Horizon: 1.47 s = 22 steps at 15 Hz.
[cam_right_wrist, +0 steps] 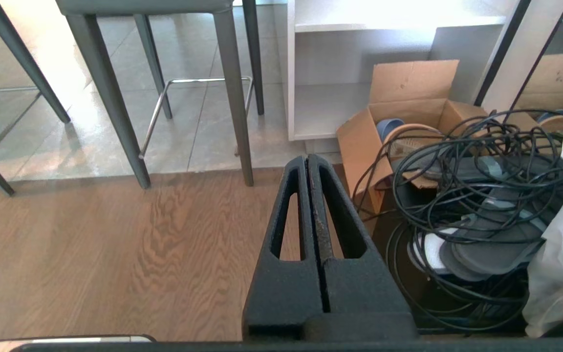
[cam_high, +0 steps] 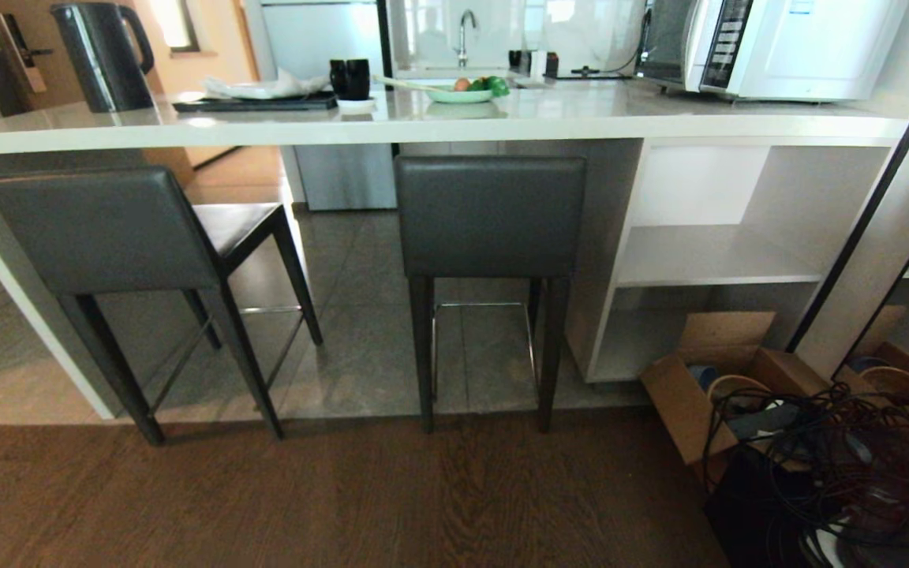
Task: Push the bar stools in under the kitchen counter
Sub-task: Pull the gray chair out from under the dining table
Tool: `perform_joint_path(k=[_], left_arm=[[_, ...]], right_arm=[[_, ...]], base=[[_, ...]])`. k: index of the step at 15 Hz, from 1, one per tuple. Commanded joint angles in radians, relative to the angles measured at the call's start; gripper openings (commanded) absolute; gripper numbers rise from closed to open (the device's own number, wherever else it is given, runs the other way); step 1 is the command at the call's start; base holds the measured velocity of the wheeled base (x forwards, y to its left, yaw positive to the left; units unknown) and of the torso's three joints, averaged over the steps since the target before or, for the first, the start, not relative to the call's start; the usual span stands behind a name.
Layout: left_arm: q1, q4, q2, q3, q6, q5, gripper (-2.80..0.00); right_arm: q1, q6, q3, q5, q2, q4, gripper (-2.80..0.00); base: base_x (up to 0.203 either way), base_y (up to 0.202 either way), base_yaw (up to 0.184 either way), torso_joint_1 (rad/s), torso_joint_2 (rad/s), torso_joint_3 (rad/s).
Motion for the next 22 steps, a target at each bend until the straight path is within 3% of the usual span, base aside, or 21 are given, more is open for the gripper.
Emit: perform_joint_path(k=[1,4,22], left_arm=[[0.000,0.001,0.001,0.000,-0.001,0.000,-2.80],[0.000,0.001,0.000,0.000,-0.001,0.000,-2.80],[0.000,0.000,0.001,0.000,-0.001,0.000,-2.80]], right_arm=[[0.000,0.000,0.000,0.001,0.000,0.001,-2.80],[0.000,0.000,0.000,0.001,0.000,0.000,-2.80],[0.000,0.000,0.000,-0.001,0.000,0.000,-2.80]], base=[[0.000,0.000,0.000,-0.007,0.05,0.037],[0.041,0.000,0.001,-0.002,0.01,0.021],[0.195,0.000,0.001,0.002,0.00,0.002]])
